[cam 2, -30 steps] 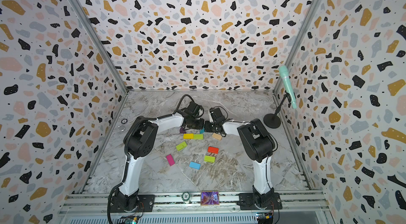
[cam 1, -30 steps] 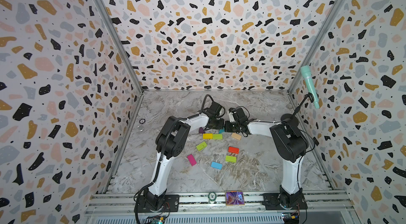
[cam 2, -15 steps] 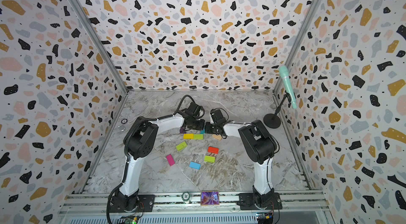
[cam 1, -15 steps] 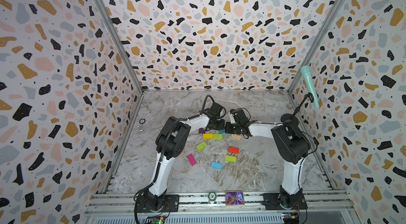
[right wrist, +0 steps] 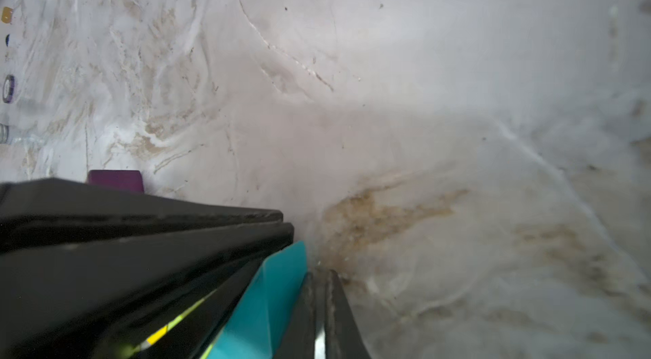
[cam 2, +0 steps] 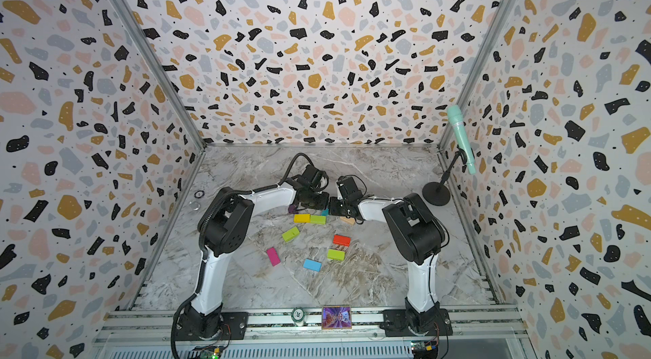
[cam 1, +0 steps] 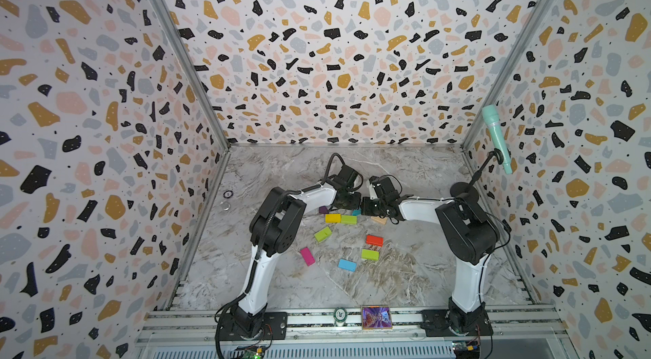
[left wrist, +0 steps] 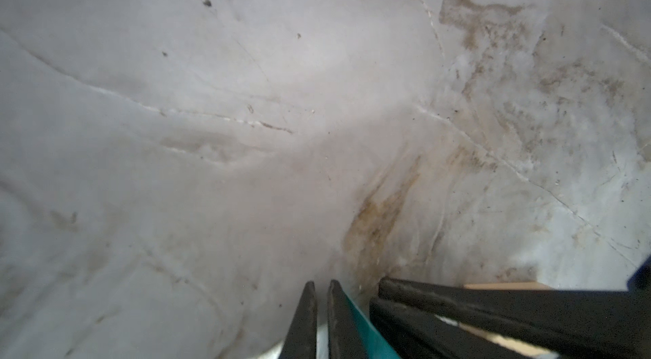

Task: Assemble a carrot with building blocks
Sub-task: Assemble the building block at the center of the board.

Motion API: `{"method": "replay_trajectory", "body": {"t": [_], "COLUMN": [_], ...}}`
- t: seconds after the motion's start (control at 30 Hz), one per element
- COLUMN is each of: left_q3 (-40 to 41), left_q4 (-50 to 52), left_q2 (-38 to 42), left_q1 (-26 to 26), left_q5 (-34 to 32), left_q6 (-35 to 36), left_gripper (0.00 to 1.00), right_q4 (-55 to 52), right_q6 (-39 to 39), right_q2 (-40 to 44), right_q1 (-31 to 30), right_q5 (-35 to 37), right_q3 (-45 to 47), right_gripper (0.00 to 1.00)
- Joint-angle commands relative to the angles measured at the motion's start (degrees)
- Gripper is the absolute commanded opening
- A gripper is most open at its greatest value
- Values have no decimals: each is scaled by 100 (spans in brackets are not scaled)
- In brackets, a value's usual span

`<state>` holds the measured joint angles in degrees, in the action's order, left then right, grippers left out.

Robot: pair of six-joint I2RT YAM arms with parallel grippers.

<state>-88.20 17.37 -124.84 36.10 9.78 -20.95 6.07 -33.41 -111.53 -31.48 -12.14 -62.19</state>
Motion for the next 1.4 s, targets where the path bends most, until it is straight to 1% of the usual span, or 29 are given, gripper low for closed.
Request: {"method": "replay_trajectory", "body": {"t": [0.0, 0.1, 0.2, 0.3, 0.33, 0.4, 0.43, 0.47, 0.53, 0.6, 0.7, 0.8, 0.87, 0.97, 1.03, 1.1, 1.27, 1.37], "left_q3": [129, -20, -310, -773, -933, -1079, -1050, -961, -714, -300, 678, 1810, 2495, 3203, 3439, 3511, 3331, 3258], "left_q4": [129, 122, 160, 301, 363, 363, 275, 175, 92, 161, 279, 295, 303, 286, 326, 359, 483, 371], "left_q2": [67, 43, 60, 99, 136, 311, 466, 646, 1030, 1488, 2252, 2944, 3313, 3563, 3558, 3470, 3127, 2956], "left_q1": [47, 47, 33, -46, -95, -227, -317, -406, -568, -643, -647, -639, -607, -485, -319, -174, 25, 89], "left_q5": [-91, -169, -375, -599, -681, -737, -773, -798, -859, -1061, -1384, -1408, -1469, -1488, -1563, -1603, -1596, -1530], "left_q6": [-71, -84, -77, -76, -97, -167, -284, -392, -485, -479, -551, -876, -1131, -1411, -1598, -1724, -1999, -2152], "left_gripper": [11, 11, 14, 24, 29, 31, 36, 42, 45, 49, 54, 58, 59, 60, 61, 62, 65, 66], "right_q4": [-215, -243, -241, -233, -218, -174, -166, -171, -202, -234, -139, -1, 121, 183, 176, 176, 329, 444], "right_q6": [-52, -34, -25, -17, -17, -3, 5, -1, 31, 34, -7, -109, -130, -72, 6, 83, 112, 106], "right_q2": [218, 238, 386, 675, 814, 1101, 1264, 1414, 1657, 1875, 2209, 2492, 2602, 2611, 2541, 2457, 2358, 2338], "right_q1": [-43, 17, 169, 356, 416, 512, 551, 580, 604, 598, 592, 599, 591, 597, 591, 606, 660, 710], "right_q5": [72, 85, 94, 83, 48, 27, 44, 75, 113, 151, 125, 89, -1, -110, -219, -302, -498, -600], "right_q3": [96, 25, -11, 22, 63, 163, 221, 279, 375, 517, 896, 1283, 1481, 1557, 1527, 1492, 1558, 1656], "right_gripper": [10, 11, 13, 17, 21, 26, 30, 33, 38, 42, 47, 50, 51, 51, 51, 52, 51, 52]}}
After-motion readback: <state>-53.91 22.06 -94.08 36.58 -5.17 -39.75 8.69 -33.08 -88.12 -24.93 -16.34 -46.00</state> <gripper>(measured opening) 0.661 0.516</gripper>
